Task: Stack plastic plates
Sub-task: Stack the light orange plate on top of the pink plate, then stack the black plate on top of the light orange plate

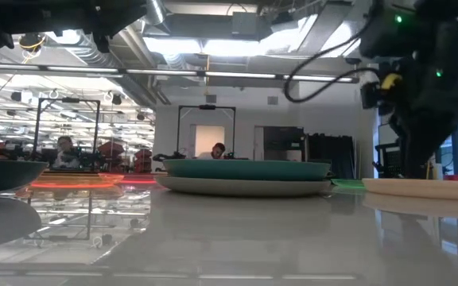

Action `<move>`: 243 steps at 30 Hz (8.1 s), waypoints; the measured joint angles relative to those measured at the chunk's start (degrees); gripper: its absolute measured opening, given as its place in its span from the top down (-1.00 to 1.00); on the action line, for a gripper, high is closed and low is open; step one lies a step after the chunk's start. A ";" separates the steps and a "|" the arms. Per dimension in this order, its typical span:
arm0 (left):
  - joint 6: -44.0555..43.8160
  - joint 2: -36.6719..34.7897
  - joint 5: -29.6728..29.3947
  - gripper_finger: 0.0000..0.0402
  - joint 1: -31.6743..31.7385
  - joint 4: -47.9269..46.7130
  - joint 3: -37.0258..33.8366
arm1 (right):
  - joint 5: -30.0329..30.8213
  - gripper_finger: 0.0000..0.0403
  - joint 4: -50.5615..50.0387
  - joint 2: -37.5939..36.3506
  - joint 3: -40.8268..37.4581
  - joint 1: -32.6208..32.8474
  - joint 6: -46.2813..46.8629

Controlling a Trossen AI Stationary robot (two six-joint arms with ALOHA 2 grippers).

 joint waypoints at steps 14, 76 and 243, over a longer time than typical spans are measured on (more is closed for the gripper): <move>0.00 -0.01 -0.01 0.47 -0.02 0.00 0.00 | -0.59 0.50 5.96 0.00 -5.70 -0.15 0.42; -0.02 -0.02 0.00 0.47 -0.02 0.30 -0.02 | -3.44 0.97 52.46 24.55 9.05 -0.11 -20.36; -66.23 63.91 20.14 0.95 -27.03 -115.44 61.86 | 8.95 0.21 51.04 -9.40 -16.77 10.76 -27.07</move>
